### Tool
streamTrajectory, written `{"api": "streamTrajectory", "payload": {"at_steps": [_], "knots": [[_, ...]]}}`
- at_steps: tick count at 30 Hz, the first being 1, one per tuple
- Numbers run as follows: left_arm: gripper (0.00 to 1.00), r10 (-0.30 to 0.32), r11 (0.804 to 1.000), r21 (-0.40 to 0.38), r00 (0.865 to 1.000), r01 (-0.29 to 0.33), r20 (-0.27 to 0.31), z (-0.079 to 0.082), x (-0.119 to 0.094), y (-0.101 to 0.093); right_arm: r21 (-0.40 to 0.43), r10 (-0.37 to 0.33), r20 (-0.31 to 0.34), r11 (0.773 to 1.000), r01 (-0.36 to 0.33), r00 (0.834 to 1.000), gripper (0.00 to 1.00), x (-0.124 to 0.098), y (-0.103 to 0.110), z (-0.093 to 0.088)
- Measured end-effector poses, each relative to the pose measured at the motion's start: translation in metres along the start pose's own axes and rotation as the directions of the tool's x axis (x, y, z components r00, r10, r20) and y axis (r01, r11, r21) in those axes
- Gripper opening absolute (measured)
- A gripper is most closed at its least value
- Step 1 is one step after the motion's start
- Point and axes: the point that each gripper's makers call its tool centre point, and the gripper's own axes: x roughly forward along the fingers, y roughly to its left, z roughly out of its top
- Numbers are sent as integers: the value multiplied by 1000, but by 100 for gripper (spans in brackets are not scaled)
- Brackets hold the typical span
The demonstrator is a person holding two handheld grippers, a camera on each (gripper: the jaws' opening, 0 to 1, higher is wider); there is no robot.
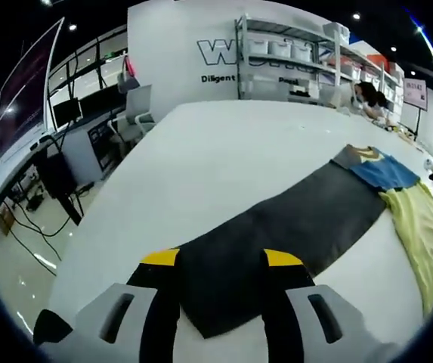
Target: Fold the garment on the visible template until the final outline fits inside the template.
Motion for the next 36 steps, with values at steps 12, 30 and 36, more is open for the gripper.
{"api": "streamTrajectory", "payload": {"at_steps": [12,30,36], "knots": [[33,15,999,-48,1000,-16,-20,-7,2,2,0,-9,6,1000,9,1000,47,-5,0,2],[0,-15,995,100,1000,14,0,1,15,-7,3,-13,5,1000,13,1000,47,-9,2,1],[0,-32,999,-24,999,32,14,3,9,-2,6,-18,13,1000,18,1000,47,-10,1,4]]}}
